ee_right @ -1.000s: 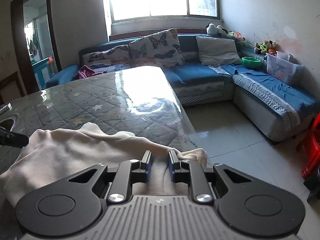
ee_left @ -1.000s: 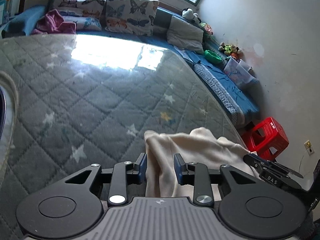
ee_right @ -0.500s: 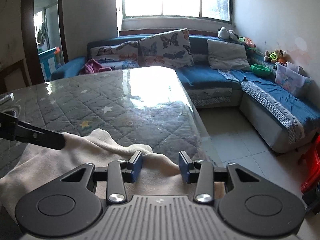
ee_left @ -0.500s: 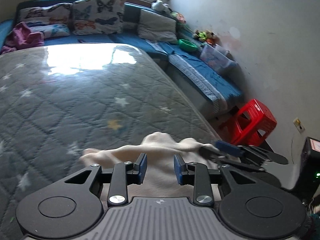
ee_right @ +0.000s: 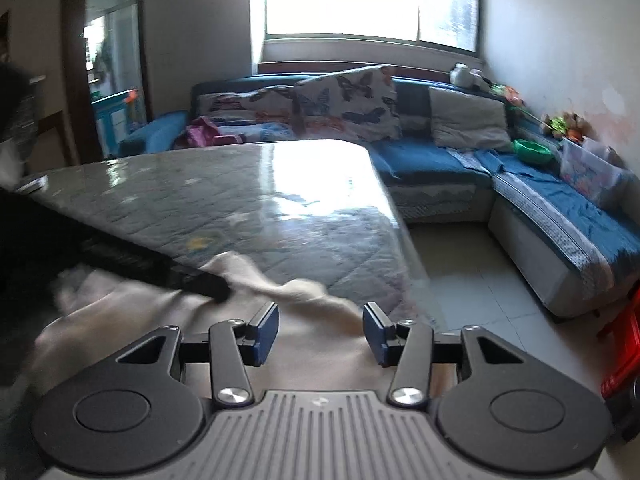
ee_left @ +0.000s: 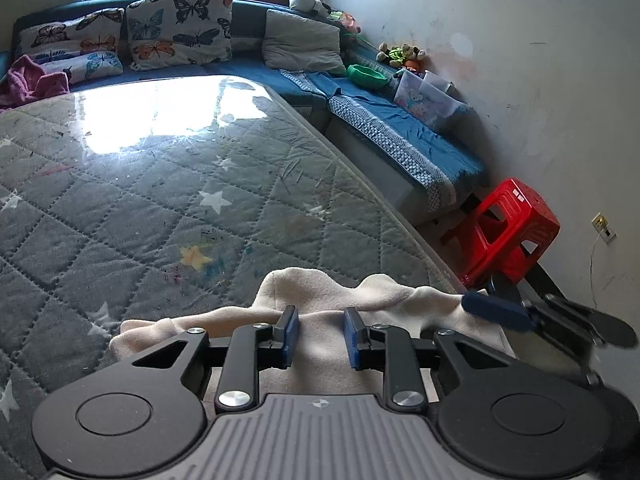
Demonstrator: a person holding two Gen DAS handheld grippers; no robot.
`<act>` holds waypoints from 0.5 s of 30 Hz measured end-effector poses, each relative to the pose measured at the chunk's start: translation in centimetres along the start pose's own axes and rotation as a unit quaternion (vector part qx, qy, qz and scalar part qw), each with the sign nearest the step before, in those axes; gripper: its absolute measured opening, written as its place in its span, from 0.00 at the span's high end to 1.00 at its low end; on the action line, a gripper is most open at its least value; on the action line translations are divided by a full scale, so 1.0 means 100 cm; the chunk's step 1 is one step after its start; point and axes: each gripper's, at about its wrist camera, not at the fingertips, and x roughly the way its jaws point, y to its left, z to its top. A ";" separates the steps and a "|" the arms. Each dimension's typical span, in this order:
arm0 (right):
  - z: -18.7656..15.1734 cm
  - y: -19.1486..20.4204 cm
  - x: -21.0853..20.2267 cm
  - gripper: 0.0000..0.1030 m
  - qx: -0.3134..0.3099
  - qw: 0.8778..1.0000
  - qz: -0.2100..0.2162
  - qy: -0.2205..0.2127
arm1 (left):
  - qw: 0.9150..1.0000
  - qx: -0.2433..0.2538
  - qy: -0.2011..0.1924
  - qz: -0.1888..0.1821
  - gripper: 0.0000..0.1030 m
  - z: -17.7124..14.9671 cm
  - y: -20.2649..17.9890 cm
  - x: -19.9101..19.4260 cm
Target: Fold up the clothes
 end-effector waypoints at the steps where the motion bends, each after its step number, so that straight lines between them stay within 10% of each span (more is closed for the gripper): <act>1: -0.003 0.005 -0.002 0.53 -0.008 1.000 0.002 0.001 | 1.000 0.001 -0.001 0.001 0.75 0.000 0.000 0.000; 15: -0.040 0.031 -0.043 0.53 -0.020 0.998 -0.041 -0.031 | 1.000 0.007 -0.013 0.006 0.75 -0.008 -0.008 -0.013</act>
